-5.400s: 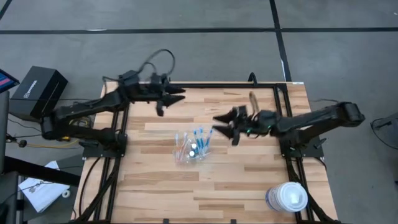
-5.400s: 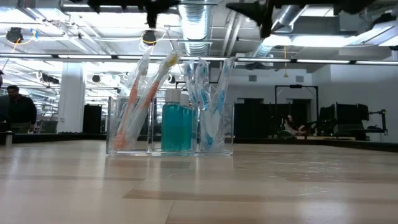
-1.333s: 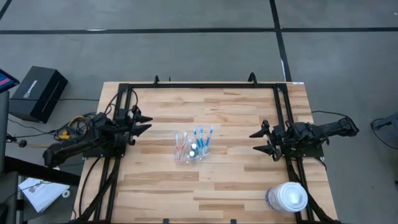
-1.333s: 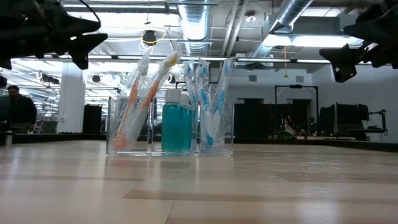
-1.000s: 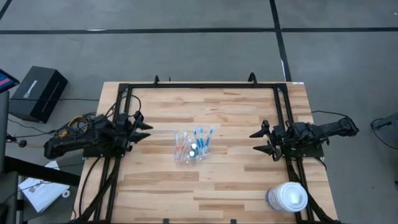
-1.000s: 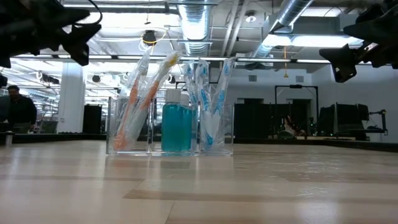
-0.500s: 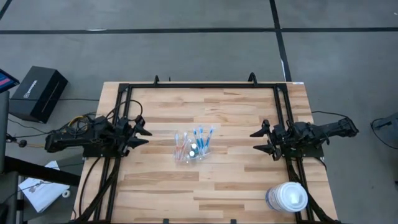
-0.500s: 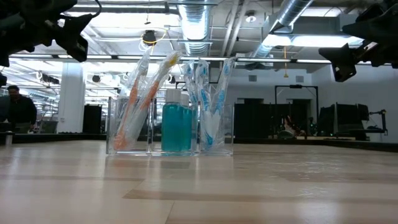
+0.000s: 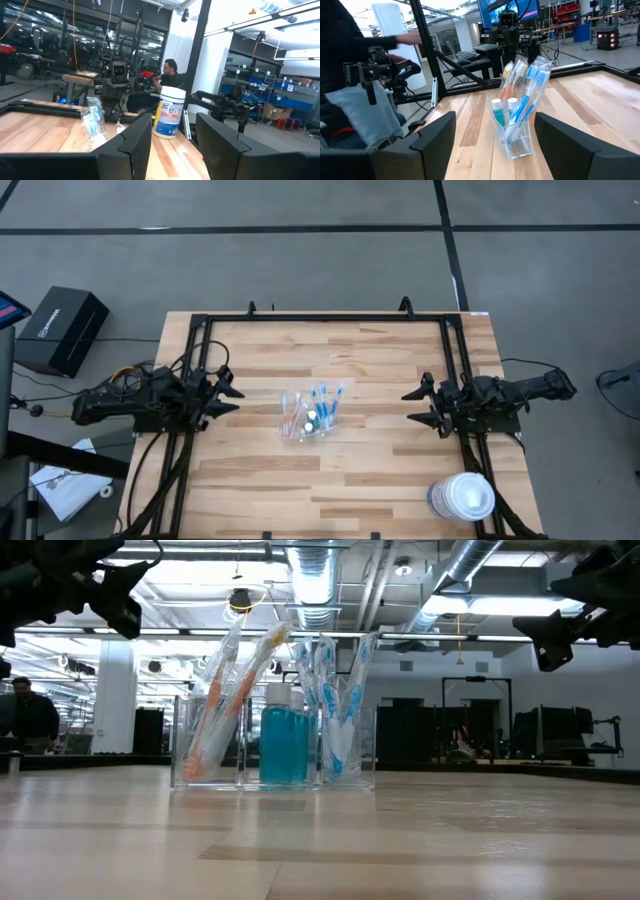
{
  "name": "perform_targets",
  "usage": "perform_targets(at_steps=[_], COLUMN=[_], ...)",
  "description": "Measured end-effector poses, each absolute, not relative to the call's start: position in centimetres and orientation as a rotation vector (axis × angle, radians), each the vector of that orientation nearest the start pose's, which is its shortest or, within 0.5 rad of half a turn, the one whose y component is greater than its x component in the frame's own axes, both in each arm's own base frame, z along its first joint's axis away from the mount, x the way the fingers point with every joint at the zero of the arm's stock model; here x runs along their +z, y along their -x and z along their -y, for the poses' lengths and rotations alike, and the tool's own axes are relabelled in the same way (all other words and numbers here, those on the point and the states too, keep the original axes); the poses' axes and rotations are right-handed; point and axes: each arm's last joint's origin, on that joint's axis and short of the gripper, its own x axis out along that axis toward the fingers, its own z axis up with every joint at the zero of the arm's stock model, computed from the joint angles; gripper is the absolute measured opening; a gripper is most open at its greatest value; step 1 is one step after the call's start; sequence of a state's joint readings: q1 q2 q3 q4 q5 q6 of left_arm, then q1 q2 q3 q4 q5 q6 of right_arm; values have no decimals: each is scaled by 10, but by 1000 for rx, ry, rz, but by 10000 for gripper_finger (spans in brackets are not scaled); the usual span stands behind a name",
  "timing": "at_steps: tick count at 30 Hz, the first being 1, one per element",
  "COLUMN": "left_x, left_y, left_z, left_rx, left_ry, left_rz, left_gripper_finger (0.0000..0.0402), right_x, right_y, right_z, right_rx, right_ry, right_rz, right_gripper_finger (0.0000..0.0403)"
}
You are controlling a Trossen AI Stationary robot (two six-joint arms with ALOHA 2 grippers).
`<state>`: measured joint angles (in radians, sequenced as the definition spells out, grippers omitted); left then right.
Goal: Pick & Place toothbrushing station
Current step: Return to Home Position
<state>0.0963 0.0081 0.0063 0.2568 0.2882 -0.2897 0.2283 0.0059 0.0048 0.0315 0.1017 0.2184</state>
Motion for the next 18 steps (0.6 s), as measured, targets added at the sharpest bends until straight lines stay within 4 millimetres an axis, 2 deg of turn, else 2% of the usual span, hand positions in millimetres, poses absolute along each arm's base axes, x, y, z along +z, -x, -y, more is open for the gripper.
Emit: perform_targets(at_steps=[18], left_x=[180], left_y=[-103], left_z=[-2], left_rx=[-210], left_ry=[262], left_rz=[109], left_gripper_finger=[149], right_x=[168], right_y=[-96], right_z=[-19], right_rx=[130], right_ry=[-223], right_rz=[16], right_gripper_finger=[260])
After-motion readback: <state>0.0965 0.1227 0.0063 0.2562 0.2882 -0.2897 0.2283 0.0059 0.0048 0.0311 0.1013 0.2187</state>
